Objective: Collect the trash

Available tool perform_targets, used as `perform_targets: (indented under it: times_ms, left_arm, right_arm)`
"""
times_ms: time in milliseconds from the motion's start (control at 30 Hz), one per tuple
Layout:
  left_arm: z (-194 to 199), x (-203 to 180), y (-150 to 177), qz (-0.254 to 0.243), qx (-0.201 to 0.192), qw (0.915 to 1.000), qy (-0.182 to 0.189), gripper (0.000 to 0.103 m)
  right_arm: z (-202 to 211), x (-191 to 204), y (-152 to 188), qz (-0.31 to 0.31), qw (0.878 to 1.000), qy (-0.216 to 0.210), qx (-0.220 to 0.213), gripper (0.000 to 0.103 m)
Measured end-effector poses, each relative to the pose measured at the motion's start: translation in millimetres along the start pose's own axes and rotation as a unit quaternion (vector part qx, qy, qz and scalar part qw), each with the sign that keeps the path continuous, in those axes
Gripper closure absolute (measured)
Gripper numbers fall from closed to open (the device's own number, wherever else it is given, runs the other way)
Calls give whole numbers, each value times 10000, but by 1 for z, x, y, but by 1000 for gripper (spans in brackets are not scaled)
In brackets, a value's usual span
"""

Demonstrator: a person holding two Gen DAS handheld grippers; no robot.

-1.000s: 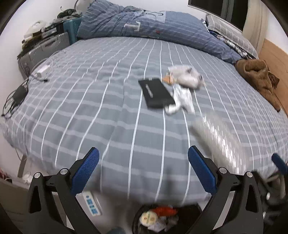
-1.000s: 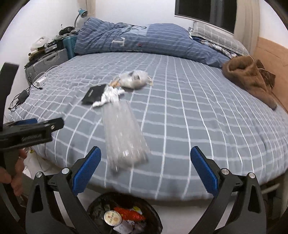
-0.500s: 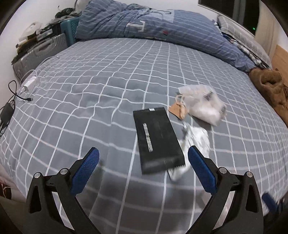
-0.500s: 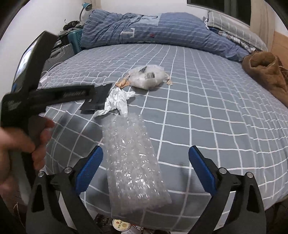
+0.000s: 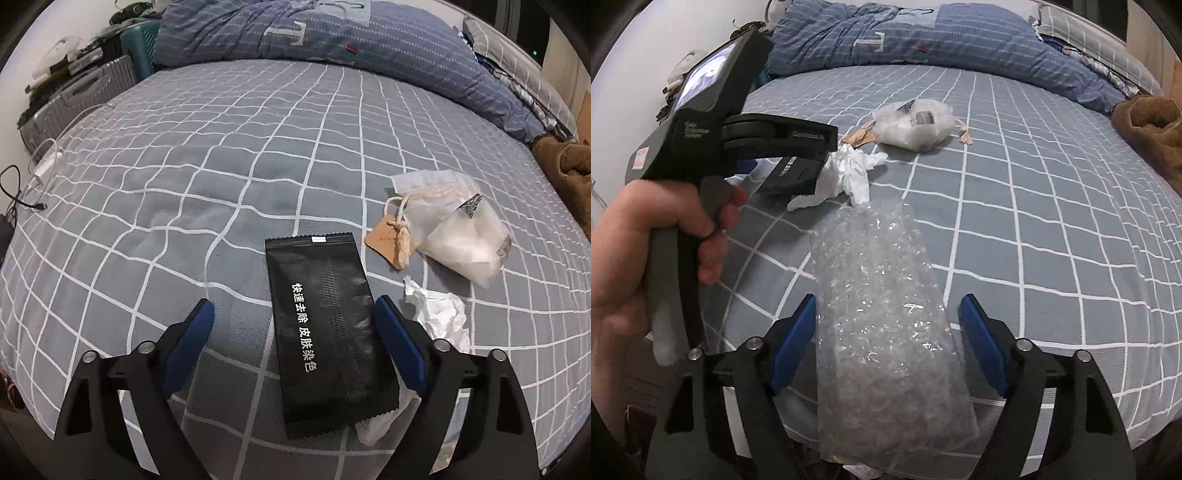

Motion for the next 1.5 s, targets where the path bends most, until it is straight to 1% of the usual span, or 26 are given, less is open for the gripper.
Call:
perform_targets:
  times_ms: [67, 133, 167, 233, 333, 433, 500, 567, 600, 633, 733, 967, 1067, 1133, 1167, 1233, 1267, 1333, 1367, 1433, 1500]
  left_arm:
    - [-2, 0, 2, 10, 32, 10000, -40, 24]
    - [-1, 2, 3, -9, 32, 10000, -83, 31]
    - [-2, 2, 3, -25, 30, 9999, -98, 33]
    - [-1, 4, 3, -27, 23, 9999, -127, 42]
    - [0, 6, 3, -16, 11, 9999, -135, 48]
    - [1, 5, 2, -40, -11, 9999, -144, 48]
    - [3, 6, -1, 72, -55, 9999, -86, 47]
    - [5, 8, -4, 177, -110, 9998, -22, 39]
    - [5, 7, -5, 200, -135, 9997, -4, 33]
    - [5, 7, -6, 202, -151, 9997, 1, 30]
    - [2, 1, -7, 91, -121, 9999, 45, 27]
    - [-11, -4, 1, -118, 30, 9999, -45, 29]
    - [-13, -7, 6, -314, 49, 9994, -163, 36]
    - [-12, -7, 6, -370, 38, 9991, -182, 44]
    - [-12, -7, 6, -387, 35, 9991, -189, 46]
    - [-10, -6, 5, -392, 22, 9990, -207, 54]
    - [-10, -4, 4, -374, 10, 9991, -219, 56]
    - [-9, -2, 3, -383, -19, 9990, -237, 63]
    - [-8, -1, 2, -400, -40, 9989, -241, 64]
    - [-6, 1, 0, -407, -65, 9988, -247, 71]
    - [-3, 5, -2, -358, -90, 9991, -198, 76]
  right_arm:
    - [0, 2, 1, 24, 10000, -45, 19, 37]
    - [0, 4, 1, 34, 10000, -85, 38, 41]
    - [0, 4, 1, 35, 9999, -90, 39, 43]
    - [0, 5, 1, 33, 9999, -105, 45, 46]
    - [-1, 7, 1, 54, 9999, -117, 53, 50]
    - [-1, 7, 1, 37, 9999, -118, 66, 54]
    - [-3, 6, 1, 23, 9999, -122, 75, 54]
    - [-3, 7, 1, 27, 9999, -123, 75, 54]
    - [-2, 7, 2, 30, 9999, -123, 73, 54]
    - [-2, 7, 2, 30, 9999, -123, 74, 54]
    - [-3, 7, 1, 27, 9999, -121, 75, 54]
    - [-3, 7, 1, 24, 9999, -120, 79, 54]
    - [-3, 7, 1, 25, 9999, -115, 79, 54]
    - [-4, 7, 1, 25, 9999, -113, 76, 55]
    - [-3, 7, 1, 23, 9999, -111, 70, 56]
    - [-3, 8, 0, 26, 9999, -116, 52, 58]
    - [-3, 8, 0, 31, 9999, -120, 50, 60]
    - [-2, 9, 0, 41, 9999, -125, 42, 62]
    - [-2, 9, -1, 47, 9999, -129, 34, 64]
    - [-1, 10, -2, 54, 9999, -131, 12, 67]
    - [-1, 10, -3, 38, 9999, -139, -1, 68]
Point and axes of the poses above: each gripper's, at about its wrist camera, not at the fingertips, and z roughly against the way its jaws point, x to its left, y to its underside, the point moved 4 cm from there along -z, roughly the way its jaws point, and after that the axes turned 15 degrees about -x, right-handed, at the moved point
